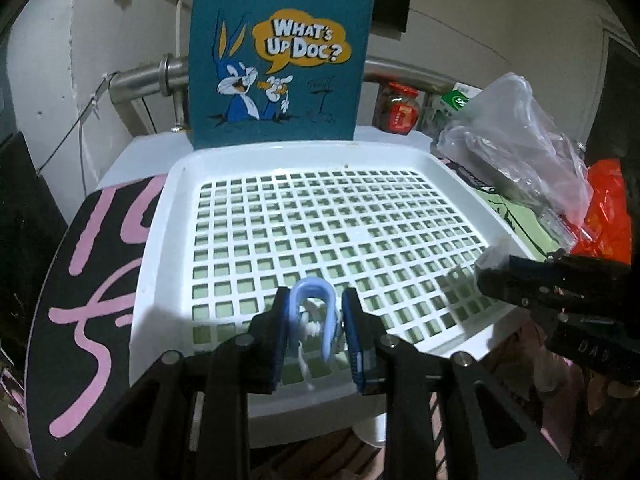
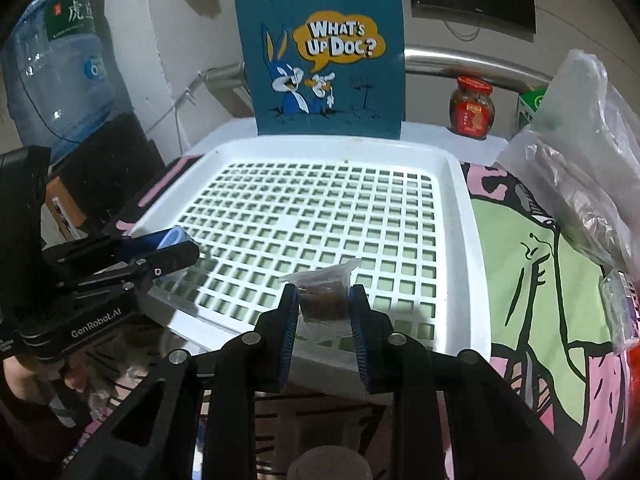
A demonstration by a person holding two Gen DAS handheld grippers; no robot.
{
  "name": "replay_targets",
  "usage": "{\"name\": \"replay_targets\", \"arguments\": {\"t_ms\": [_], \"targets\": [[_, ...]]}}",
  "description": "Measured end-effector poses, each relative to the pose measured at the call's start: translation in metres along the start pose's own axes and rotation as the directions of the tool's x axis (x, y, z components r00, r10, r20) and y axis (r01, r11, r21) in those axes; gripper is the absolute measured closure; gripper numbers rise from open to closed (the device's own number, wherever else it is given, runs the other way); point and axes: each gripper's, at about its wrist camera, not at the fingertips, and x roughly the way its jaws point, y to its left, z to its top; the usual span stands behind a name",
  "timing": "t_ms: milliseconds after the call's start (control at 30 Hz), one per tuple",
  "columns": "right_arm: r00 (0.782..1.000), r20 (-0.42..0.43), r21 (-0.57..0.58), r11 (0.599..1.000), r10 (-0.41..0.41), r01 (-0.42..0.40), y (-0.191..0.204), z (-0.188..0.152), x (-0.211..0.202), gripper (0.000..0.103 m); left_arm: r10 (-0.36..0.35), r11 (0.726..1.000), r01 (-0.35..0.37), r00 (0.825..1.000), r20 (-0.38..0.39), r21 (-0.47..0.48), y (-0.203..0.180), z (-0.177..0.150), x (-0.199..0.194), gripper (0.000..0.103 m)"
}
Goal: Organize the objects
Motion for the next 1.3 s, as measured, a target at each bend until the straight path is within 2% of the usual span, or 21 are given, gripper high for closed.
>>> {"name": "replay_targets", "arguments": {"t_ms": [167,200,233,267,300,333,400,500,567,633,933,1100,1300], "targets": [[0.999,-0.044,0.000,1.000,0.000,0.000,-0.001,-0.003,0.010,0.078,-0.023,0.999,0.022,0.999,-0.024,-0.048,0.006,0.001,0.000,0.075],[0.999,-0.051,0.001,1.000,0.005,-0.005,-0.001,-0.003,0.011,0.076,-0.022,0.999,0.021,1.000,-0.022,-0.050,0.005,0.002,-0.001,0.063],[0.999,-0.049,0.008,1.000,0.008,-0.007,-0.001,-0.004,0.011,0.075,-0.023,0.998,0.022,1.000,-0.016,-0.051,0.006,0.002,-0.002,0.045],[0.999,-0.045,0.011,1.000,0.012,-0.011,-0.001,-0.004,0.011,0.072,-0.026,0.998,0.025,1.000,-0.012,-0.052,0.005,0.002,-0.003,0.039],[0.999,-0.037,0.016,1.000,0.013,-0.013,-0.001,-0.004,0.009,0.063,-0.036,0.998,0.036,0.999,-0.004,-0.053,0.005,0.002,-0.005,0.035],[1.000,-0.023,0.021,1.000,0.009,-0.008,0.000,-0.003,0.006,0.053,-0.044,0.998,0.044,0.999,0.004,-0.050,0.005,0.001,-0.007,0.035],[1.000,-0.003,0.021,1.000,0.000,0.000,0.000,-0.003,0.000,0.049,-0.045,0.998,0.046,0.999,0.013,-0.043,0.004,0.002,-0.011,0.035],[0.999,0.043,0.027,1.000,0.005,-0.007,0.002,-0.002,-0.017,0.047,-0.052,0.998,0.053,0.998,0.044,-0.034,0.002,0.004,-0.024,0.035],[0.997,0.076,0.026,1.000,0.001,-0.002,0.003,-0.001,-0.028,0.041,-0.057,0.998,0.058,0.996,0.064,-0.025,0.000,0.005,-0.032,0.035],[0.993,0.116,0.023,1.000,-0.009,0.007,0.006,-0.003,-0.042,0.030,-0.057,0.998,0.058,0.994,0.095,-0.010,-0.002,0.007,-0.043,0.035],[0.971,0.241,-0.001,1.000,-0.005,0.005,0.023,-0.005,-0.089,0.026,-0.077,0.997,0.072,0.974,0.213,0.030,-0.011,0.007,-0.089,0.035],[0.945,0.326,-0.023,1.000,0.015,-0.008,0.036,-0.010,-0.123,0.020,-0.079,0.996,0.063,0.952,0.296,0.066,-0.016,0.001,-0.120,0.035],[0.917,0.398,-0.051,0.999,0.016,0.005,0.050,-0.021,-0.156,0.018,-0.096,0.993,0.067,0.933,0.347,0.095,-0.020,-0.011,-0.150,0.035]]}}
